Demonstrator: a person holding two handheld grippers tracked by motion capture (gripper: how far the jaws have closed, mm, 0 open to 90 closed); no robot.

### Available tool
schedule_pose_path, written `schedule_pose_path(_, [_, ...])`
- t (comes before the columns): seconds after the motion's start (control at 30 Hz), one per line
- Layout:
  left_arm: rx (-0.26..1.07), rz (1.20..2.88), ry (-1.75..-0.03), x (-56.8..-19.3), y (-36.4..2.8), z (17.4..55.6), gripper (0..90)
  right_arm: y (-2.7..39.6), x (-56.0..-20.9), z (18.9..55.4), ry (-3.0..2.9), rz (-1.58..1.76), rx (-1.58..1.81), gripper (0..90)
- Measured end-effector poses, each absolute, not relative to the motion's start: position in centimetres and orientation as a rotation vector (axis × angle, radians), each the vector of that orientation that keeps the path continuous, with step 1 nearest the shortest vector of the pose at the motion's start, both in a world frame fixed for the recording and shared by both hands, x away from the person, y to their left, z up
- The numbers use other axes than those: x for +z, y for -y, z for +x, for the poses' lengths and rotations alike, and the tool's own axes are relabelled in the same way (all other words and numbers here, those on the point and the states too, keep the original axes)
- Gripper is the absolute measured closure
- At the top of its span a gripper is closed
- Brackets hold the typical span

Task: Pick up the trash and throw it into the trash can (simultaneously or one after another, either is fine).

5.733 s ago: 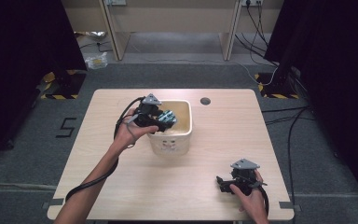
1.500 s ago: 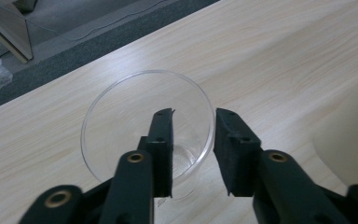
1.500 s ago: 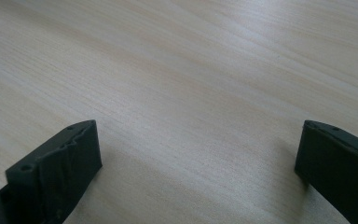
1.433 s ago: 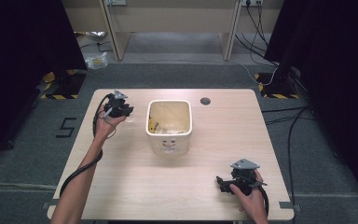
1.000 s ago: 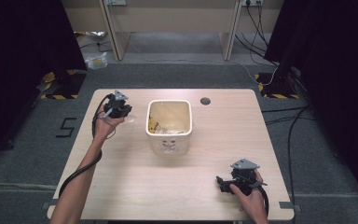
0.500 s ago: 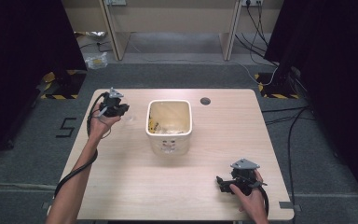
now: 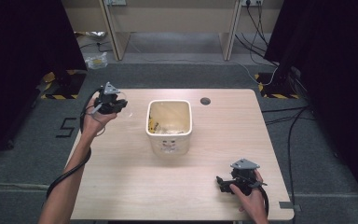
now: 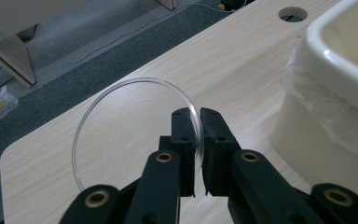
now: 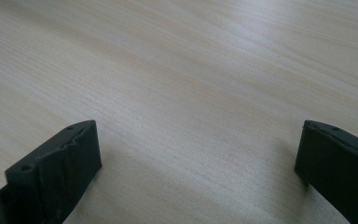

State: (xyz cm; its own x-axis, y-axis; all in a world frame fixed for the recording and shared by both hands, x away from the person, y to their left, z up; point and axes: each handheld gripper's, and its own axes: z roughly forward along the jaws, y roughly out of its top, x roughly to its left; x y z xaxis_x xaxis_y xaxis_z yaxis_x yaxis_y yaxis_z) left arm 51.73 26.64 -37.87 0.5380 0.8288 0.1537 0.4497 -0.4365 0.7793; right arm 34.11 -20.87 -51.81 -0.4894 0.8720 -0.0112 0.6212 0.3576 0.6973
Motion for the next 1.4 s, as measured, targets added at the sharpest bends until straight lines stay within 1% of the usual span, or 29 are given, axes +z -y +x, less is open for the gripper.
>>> schedule_pose_path(0.37, [0.728,2.078,-0.945,-34.8,-25.9,50.0,84.3,20.9,-51.8,34.1,-2.245,1.307,0.903,0.3])
schedule_pose_path(0.73, [0.737,2.066,-0.895,-32.6,-25.4,48.8,84.2,20.9,-51.8,34.1,-2.245,1.306,0.903,0.3])
schedule_pose_path(1.4, [0.774,2.057,-0.725,-28.7,-21.3,46.7,84.2,20.9,-51.8,34.1,-2.244,1.306,0.902,0.3])
